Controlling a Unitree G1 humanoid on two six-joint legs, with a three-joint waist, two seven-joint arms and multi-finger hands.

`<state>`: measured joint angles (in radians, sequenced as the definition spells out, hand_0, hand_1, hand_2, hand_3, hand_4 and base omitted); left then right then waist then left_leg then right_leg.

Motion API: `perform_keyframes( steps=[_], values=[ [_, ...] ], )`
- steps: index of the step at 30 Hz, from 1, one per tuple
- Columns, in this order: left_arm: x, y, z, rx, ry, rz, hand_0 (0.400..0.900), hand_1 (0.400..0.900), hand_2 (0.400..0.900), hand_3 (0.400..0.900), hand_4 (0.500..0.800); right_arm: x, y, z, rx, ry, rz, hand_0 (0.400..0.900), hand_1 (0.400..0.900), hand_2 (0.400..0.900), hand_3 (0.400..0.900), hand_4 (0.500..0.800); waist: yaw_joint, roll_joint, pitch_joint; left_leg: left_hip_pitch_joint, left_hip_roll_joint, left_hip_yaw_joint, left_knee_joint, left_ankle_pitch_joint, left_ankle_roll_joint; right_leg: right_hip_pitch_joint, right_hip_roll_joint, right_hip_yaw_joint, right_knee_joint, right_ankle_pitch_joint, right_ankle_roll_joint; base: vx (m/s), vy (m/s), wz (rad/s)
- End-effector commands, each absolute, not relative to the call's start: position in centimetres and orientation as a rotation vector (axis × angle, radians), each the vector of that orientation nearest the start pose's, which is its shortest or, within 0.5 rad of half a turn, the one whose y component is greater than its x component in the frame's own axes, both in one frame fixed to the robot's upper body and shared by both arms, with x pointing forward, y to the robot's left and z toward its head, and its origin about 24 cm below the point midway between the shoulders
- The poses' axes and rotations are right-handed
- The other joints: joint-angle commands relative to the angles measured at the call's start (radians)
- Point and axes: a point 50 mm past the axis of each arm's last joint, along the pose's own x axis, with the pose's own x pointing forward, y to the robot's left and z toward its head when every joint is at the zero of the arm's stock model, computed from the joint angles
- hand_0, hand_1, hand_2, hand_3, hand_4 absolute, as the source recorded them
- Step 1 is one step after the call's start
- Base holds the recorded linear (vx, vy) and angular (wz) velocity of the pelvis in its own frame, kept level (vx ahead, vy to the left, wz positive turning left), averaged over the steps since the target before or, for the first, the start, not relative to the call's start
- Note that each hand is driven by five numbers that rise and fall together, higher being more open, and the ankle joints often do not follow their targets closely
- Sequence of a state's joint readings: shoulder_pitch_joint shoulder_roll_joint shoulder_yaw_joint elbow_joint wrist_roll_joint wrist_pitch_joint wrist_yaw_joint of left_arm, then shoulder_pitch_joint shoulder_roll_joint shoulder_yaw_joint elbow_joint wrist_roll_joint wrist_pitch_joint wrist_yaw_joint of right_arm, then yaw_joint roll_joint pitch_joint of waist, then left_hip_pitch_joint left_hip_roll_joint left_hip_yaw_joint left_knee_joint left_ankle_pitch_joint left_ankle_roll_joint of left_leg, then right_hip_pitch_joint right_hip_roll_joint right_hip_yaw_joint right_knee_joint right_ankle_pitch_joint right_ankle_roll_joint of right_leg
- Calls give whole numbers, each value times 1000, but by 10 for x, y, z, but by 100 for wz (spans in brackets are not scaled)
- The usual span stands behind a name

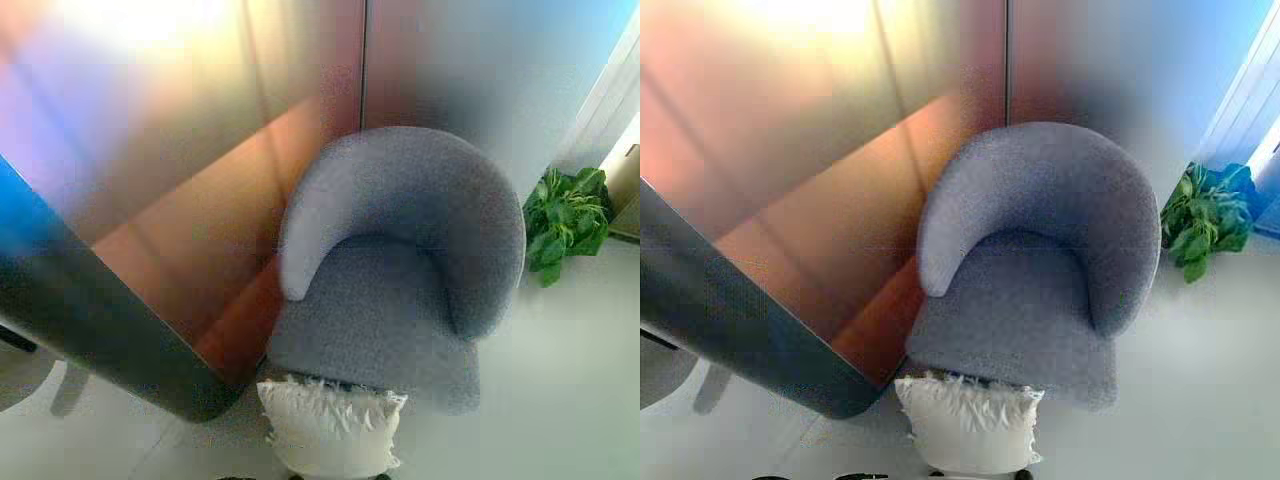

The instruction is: Pick up the pillow and put it on the sofa.

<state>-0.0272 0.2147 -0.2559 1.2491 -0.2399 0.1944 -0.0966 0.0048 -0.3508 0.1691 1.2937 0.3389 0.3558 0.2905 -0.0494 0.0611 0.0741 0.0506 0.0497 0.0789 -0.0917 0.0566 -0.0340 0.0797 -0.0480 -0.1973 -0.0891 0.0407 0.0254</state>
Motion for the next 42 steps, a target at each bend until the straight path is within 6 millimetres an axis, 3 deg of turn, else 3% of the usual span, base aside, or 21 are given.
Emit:
perform_keyframes(
  steps=[1, 8, 14, 26, 34, 42],
  values=[
    [70, 230, -168, 154, 1479, 30, 900, 900, 900, 900, 800, 53, -230, -165, 227, 1621, -7, 900, 900, 900, 900, 800, 17, -57, 39, 38, -83, 36, 20, -89, 21, 2, -20, 59, 18, -37, 61, 0, 0, 0],
    [74, 227, -168, 167, 1455, 5, 900, 900, 900, 900, 800, 54, -232, -164, 214, 1630, -12, 900, 900, 900, 900, 800, 11, -54, 50, 31, -83, 37, 25, -87, 21, -6, -18, 69, 17, -34, 59, 33, 14, -2],
    [98, 237, -161, 184, 1380, 65, 900, 900, 900, 900, 800, 61, -247, -159, 154, 1631, -17, 900, 900, 900, 900, 800, 0, -38, 80, 3, -80, 46, 29, -80, 16, -41, -25, 69, 23, -28, 61, 27, 83, -8],
    [173, 241, -135, 101, 1145, 178, 900, 900, 900, 900, 800, 110, -272, -141, 39, 1543, -77, 900, 900, 900, 900, 800, -29, -2, 238, -198, -73, 45, 119, -54, -6, -239, -29, 93, 117, -40, 28, -87, 122, -4],
    [243, 251, -92, 49, 907, 233, 900, 900, 900, 900, 800, 156, -278, -122, 46, 1465, -85, 900, 900, 900, 900, 800, -51, -10, 340, -385, -74, 43, 203, -35, -16, -439, -16, 117, 208, -38, 19, -100, 35, 0],
    [298, 245, -47, -76, 666, 294, 900, 900, 900, 900, 800, 201, -272, -100, 100, 1368, -86, 900, 900, 900, 900, 800, -70, -17, 411, -570, -78, 47, 303, -33, -17, -627, -15, 136, 299, -30, 21, -70, 40, -8]
  ],
)
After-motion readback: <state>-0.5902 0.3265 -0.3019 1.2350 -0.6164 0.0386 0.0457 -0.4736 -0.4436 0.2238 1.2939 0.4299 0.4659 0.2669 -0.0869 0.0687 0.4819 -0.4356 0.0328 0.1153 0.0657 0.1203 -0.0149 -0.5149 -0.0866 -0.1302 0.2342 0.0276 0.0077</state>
